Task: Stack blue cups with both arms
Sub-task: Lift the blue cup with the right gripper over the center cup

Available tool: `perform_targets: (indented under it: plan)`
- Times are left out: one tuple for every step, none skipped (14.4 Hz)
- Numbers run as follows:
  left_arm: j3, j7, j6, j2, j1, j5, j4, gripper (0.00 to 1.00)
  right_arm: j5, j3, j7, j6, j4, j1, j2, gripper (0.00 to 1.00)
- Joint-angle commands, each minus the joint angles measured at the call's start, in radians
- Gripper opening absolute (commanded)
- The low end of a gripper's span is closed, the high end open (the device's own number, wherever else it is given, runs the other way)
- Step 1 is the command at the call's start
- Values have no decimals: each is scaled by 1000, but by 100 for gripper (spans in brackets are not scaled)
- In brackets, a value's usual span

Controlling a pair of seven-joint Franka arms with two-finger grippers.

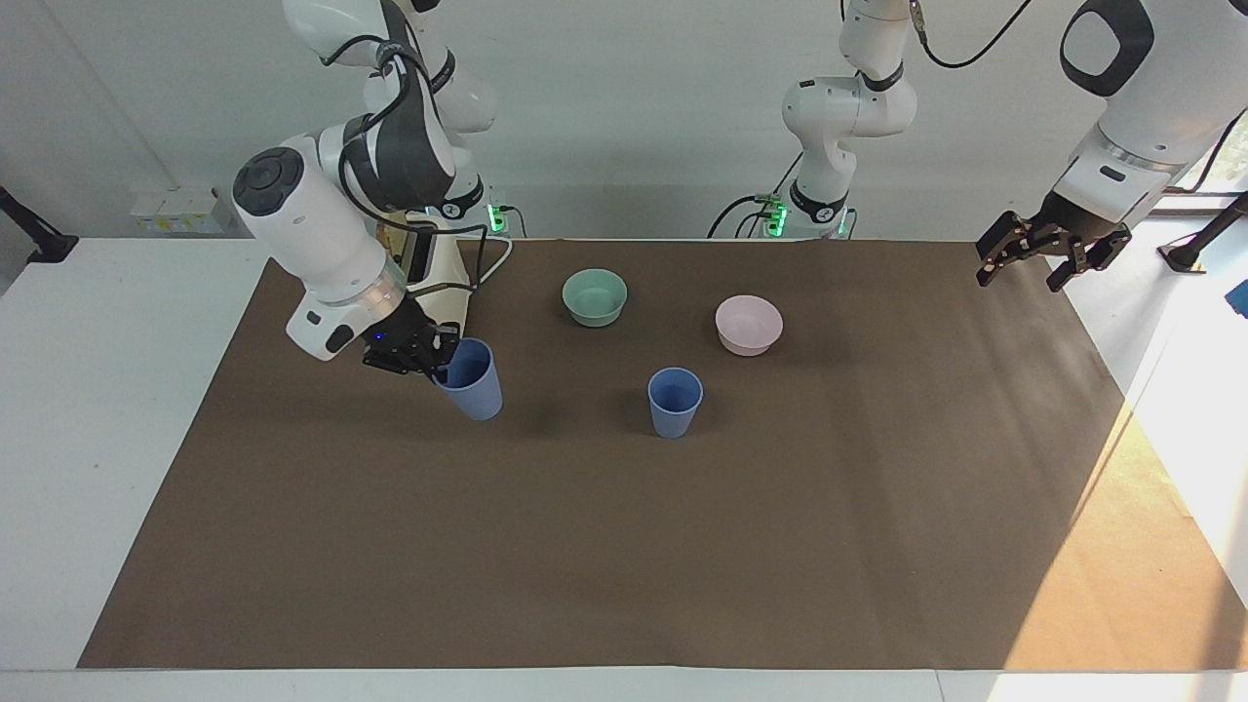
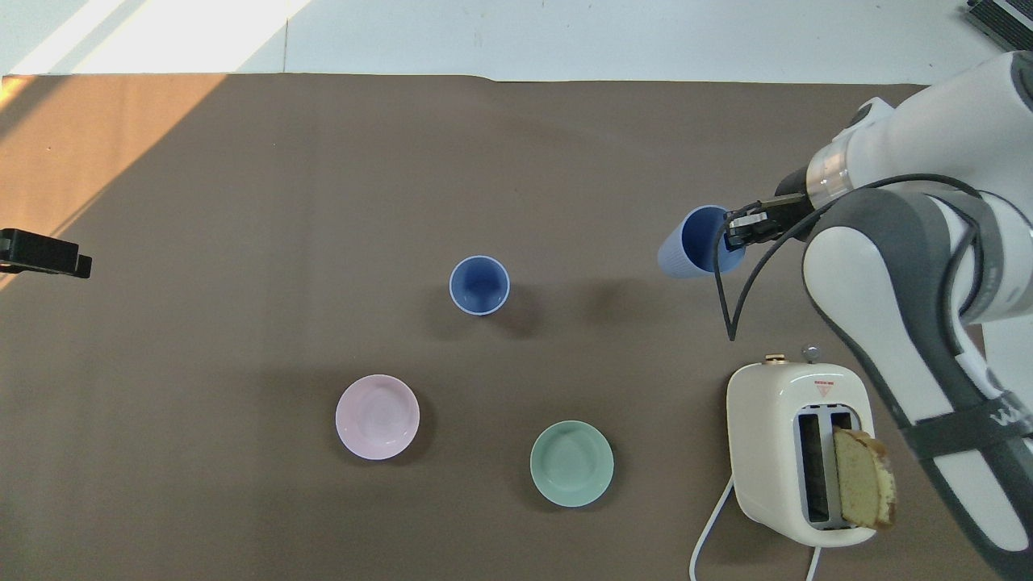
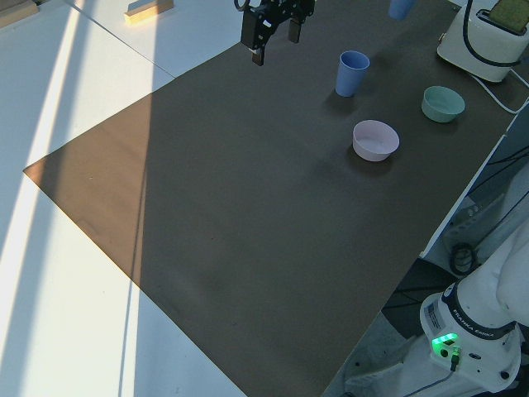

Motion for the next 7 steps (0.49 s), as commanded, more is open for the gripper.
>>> perform_targets:
  plan:
    - [-3,-1,9,-27,3,14,-32,100,-78,2,161,-42,162,137,95,0]
    - [-3,-1,9,-27,3,14,-32,100,-135,5,230,-56,207,181,112,0]
    - [-3,-1,9,-28,3,14,-32,100,-155,4,255,-67,248,217,131,0]
    - [-3,-1,9,-28,3,14,-32,100,-157,5,269,-72,287,243,149,0]
    - [-3,-1,9,-28,3,14,-32,100,-157,4,304,-72,314,275,160,0]
    - [-3,-1,9,-27,3,14,-32,100,-158,4,356,-69,331,303,164,0]
    - [-3,-1,9,-27,3,14,-32,100,-158,4,388,-69,347,326,171,0]
